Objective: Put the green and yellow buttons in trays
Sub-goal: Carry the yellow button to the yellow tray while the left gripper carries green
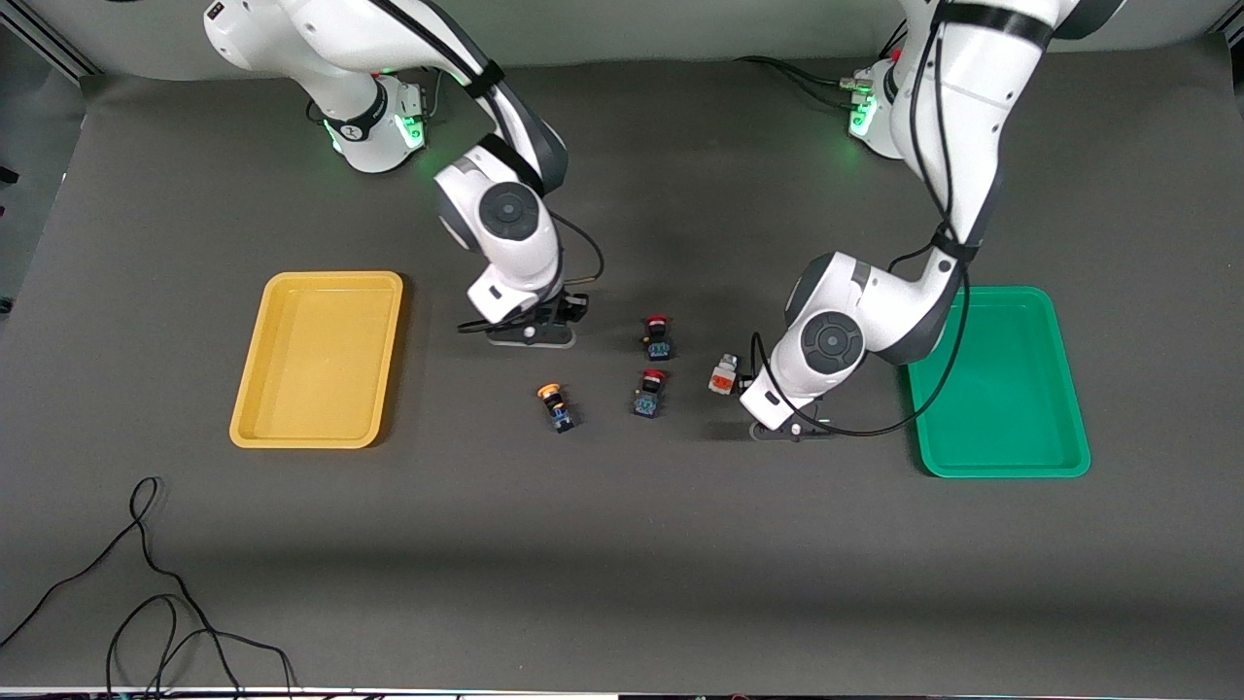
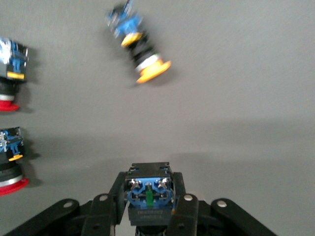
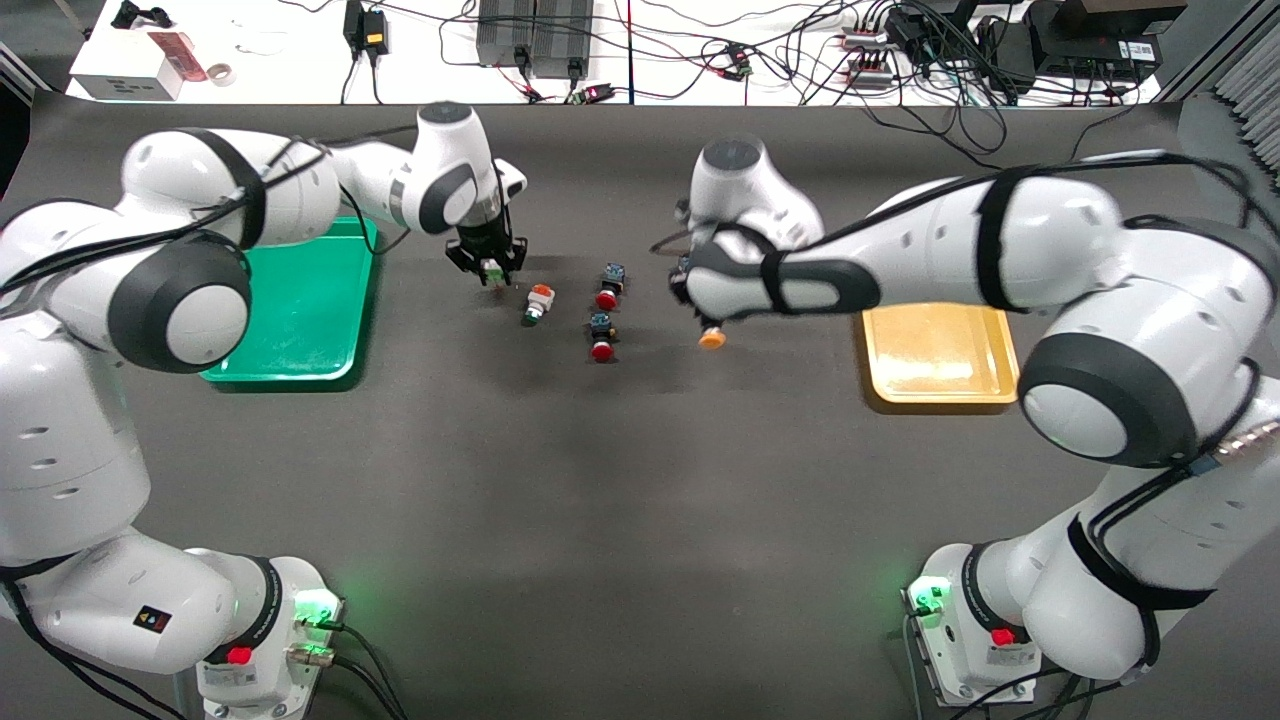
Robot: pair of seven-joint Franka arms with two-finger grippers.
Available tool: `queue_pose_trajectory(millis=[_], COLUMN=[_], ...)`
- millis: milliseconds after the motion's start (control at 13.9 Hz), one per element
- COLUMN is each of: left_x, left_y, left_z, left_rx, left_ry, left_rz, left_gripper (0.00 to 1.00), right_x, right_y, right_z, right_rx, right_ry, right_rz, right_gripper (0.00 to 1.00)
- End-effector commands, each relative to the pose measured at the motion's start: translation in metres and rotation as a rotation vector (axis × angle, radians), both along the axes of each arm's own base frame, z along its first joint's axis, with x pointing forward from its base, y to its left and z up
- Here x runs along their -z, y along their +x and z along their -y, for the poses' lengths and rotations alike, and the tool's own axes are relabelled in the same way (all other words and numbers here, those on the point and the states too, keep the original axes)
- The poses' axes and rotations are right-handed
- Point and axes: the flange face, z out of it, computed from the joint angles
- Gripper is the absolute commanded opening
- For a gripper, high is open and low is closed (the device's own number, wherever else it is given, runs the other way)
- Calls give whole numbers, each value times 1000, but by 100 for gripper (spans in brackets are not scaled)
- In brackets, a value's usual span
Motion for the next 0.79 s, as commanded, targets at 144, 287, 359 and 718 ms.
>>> queue_pose_trajectory(millis=[144,287,359,718], left_x=[-165,-221,-243,-275], left_y=[5,7,11,21], left_z=[-46,-80,-105,-272], left_rx=[-7,19,35,216], left_ry=[74,75,70,62], left_rz=[-112,-142,-162,-184], left_gripper=[0,0,0,0], right_x=[-92,-109,-113,-91], right_y=[58,75,84,94], right_z=[135,202,240,390], right_rx=[-144,-197,-227,-263], right_ry=[-13,-7,-5,27], right_rz=[-31,-43,-42,-41], right_gripper=[16,16,16,16])
